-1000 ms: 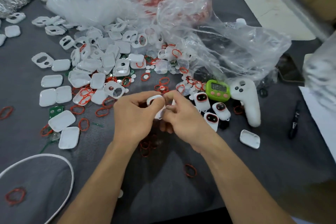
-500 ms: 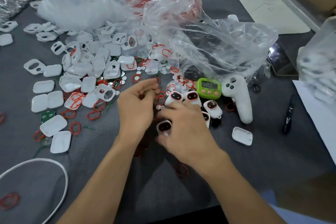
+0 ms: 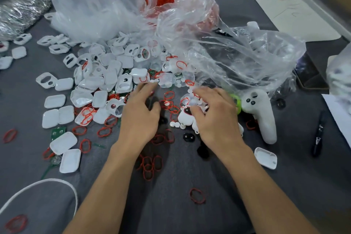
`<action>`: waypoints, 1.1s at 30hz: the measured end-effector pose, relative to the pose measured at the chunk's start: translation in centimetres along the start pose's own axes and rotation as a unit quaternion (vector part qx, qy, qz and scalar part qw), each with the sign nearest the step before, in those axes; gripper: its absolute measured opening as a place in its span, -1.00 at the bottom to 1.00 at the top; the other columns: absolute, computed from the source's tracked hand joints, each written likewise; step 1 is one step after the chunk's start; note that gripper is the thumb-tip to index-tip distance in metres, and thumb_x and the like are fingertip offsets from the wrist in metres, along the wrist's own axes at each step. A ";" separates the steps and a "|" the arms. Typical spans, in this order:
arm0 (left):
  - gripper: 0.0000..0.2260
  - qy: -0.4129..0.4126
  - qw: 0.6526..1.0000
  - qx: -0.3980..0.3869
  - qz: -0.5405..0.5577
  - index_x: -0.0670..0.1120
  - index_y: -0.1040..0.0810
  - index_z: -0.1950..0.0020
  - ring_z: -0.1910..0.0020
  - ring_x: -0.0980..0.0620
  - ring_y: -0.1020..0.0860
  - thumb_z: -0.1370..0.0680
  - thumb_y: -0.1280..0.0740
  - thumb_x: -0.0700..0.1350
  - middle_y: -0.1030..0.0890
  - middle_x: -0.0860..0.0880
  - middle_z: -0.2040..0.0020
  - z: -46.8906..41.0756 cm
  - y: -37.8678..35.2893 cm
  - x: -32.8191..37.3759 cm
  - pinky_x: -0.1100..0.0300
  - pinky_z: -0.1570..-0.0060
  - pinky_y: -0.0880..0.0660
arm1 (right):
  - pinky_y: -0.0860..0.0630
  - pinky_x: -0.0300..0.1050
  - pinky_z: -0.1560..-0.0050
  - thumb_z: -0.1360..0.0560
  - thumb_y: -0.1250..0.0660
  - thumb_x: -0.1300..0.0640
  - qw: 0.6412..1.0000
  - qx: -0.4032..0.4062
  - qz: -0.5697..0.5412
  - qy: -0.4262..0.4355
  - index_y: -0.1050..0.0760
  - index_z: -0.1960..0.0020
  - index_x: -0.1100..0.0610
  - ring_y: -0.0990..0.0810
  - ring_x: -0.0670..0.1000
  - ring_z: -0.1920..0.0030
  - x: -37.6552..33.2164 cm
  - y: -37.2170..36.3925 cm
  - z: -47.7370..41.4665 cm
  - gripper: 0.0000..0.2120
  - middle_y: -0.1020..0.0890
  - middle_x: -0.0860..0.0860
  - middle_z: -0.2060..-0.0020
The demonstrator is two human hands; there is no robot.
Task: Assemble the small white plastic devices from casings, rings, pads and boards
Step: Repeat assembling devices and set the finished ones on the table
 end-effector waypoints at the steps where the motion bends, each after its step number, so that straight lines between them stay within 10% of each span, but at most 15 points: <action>1: -0.48 0.005 1.000 0.020 -0.019 0.11 -0.46 -0.49 -0.53 0.08 -0.30 -0.56 -0.33 -0.24 -0.41 0.03 -0.52 -0.5 0.6 -0.1 0.52 -0.39 -0.07 | -0.27 -0.01 -0.46 -0.54 -0.42 0.19 1.000 0.000 -0.001 0.011 -0.60 -0.36 0.06 -0.44 0.07 -0.40 -0.6 -0.2 -1.0 -0.61 -0.63 -0.02 -0.32; 6: -0.50 0.044 0.983 0.029 -0.177 -0.09 -0.39 -0.55 -0.59 -0.18 -0.20 -0.59 -0.31 -0.20 -0.34 -0.17 -0.58 -3.8 3.5 -2.8 -0.12 -0.58 -0.11 | -0.41 0.02 -0.39 -0.56 -0.28 0.33 0.995 -0.089 0.011 0.051 -0.54 -0.42 0.01 -0.49 0.16 -0.33 -4.3 -4.2 -7.1 -0.52 -0.61 0.15 -0.26; 11: -0.58 0.030 0.995 0.048 -0.088 -0.05 -0.58 -0.41 -0.41 -0.08 -0.45 -0.54 -0.41 -0.21 -0.57 -0.04 -0.39 -3.9 4.8 -4.5 0.00 -0.45 -0.31 | -0.50 -0.07 -0.07 -0.56 -0.29 0.30 0.976 -0.190 0.032 0.105 -0.58 -0.32 0.09 -0.59 0.18 -0.20 -8.3 -9.8 -10.9 -0.64 -0.66 0.14 -0.17; 19: -0.77 0.072 0.986 0.149 -0.017 0.03 -0.75 -0.17 -0.29 0.03 -0.57 -0.55 -0.44 -0.17 -0.70 0.06 -0.20 -3.4 5.9 -5.1 0.01 -0.39 -0.40 | -0.36 -0.04 -0.12 -0.46 -0.38 0.27 0.985 -0.109 0.091 0.093 -0.68 -0.14 -0.01 -0.52 0.16 -0.20 -8.7 -10.1 -11.2 -0.68 -0.67 0.08 -0.07; 22: -0.81 0.048 0.990 0.133 -0.009 0.17 -0.74 -0.09 -0.11 0.16 -0.60 -0.55 -0.40 -0.06 -0.73 0.18 -0.04 -2.7 6.5 -4.4 0.10 -0.18 -0.50 | -0.44 -0.14 -0.21 -0.52 -0.37 0.21 0.991 -0.109 -0.046 0.057 -0.64 -0.28 -0.02 -0.59 -0.01 -0.17 -8.9 -8.7 -9.4 -0.64 -0.68 -0.02 -0.18; 26: -0.83 0.063 0.995 -0.015 0.077 0.32 -0.68 0.08 0.26 0.14 -0.63 -0.43 -0.41 0.04 -0.70 0.16 0.27 -2.0 6.3 -2.9 0.15 0.24 -0.53 | -0.61 -0.30 0.06 -0.49 -0.48 0.20 0.949 -0.186 -0.255 0.002 -0.75 -0.02 0.00 -0.70 -0.23 0.14 -9.0 -7.0 -6.0 -0.83 -0.76 -0.18 0.15; 30: -0.88 0.165 0.928 0.050 0.331 0.16 -0.74 0.05 0.13 0.06 -0.73 -0.47 -0.50 -0.04 -0.75 0.05 0.16 -0.3 5.1 -2.1 0.11 0.18 -0.65 | -0.54 -0.27 0.40 -0.44 -0.56 0.29 0.916 -0.084 -0.375 -0.113 -0.73 0.16 0.07 -0.62 -0.08 0.47 -6.8 -5.2 -3.6 -0.87 -0.70 0.01 0.41; 33: -0.77 0.177 0.876 -0.043 0.447 0.06 -0.69 -0.20 0.03 0.00 -0.72 -0.57 -0.46 -0.17 -0.75 -0.04 0.08 1.1 2.3 -0.9 0.17 0.06 -0.64 | -0.52 -0.27 0.36 -0.41 -0.60 0.19 0.920 -0.044 -0.374 -0.108 -0.75 0.18 0.02 -0.63 -0.15 0.43 -5.9 -4.7 -1.8 -0.91 -0.71 -0.06 0.40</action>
Point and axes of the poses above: each hand's wrist, its own z-axis away from the middle knuckle, its own y-axis out of the back of the hand, x = y × z, the point moved 4 cm from there along -z, towards the middle knuckle
